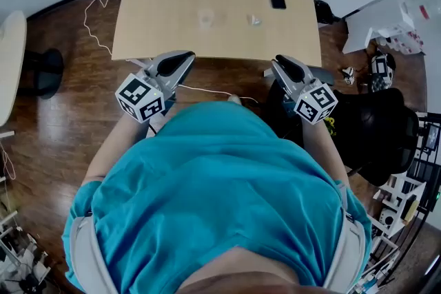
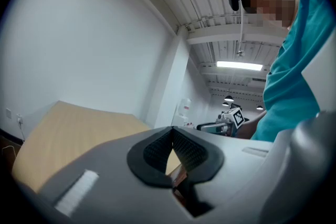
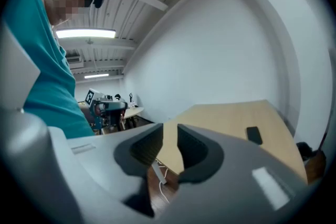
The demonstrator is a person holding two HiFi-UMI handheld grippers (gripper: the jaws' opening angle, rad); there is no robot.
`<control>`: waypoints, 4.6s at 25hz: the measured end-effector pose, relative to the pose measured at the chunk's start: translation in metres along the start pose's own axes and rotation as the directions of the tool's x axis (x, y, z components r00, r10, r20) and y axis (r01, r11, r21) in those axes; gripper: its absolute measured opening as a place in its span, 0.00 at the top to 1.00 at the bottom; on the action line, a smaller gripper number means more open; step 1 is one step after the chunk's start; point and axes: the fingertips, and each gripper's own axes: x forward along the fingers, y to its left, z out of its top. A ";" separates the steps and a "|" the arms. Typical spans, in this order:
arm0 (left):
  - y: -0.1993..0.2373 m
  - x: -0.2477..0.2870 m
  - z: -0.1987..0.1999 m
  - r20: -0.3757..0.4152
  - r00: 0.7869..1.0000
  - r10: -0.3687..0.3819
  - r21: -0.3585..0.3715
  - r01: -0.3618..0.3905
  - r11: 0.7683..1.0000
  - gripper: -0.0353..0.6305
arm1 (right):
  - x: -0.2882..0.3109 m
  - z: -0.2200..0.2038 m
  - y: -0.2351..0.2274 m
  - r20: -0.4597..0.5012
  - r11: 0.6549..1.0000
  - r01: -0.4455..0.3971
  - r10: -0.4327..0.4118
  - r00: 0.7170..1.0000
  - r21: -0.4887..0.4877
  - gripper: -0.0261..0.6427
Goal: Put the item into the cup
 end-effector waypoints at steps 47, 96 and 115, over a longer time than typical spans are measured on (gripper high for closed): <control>0.139 0.098 -0.056 -0.150 0.981 0.121 -0.132 -0.141 0.981 0.94 | 0.220 -0.125 -0.188 -0.550 0.941 -0.218 0.041 0.834 -0.259 0.87; 0.166 -0.011 -0.069 -0.039 0.952 0.303 -0.201 -0.304 0.931 0.94 | 0.338 -0.154 -0.055 -0.785 0.780 -0.558 0.144 0.603 -0.285 0.80; 0.169 -0.001 -0.064 -0.040 0.957 0.288 -0.197 -0.290 0.936 0.94 | 0.327 -0.131 -0.050 -0.771 0.775 -0.566 0.170 0.614 -0.280 0.73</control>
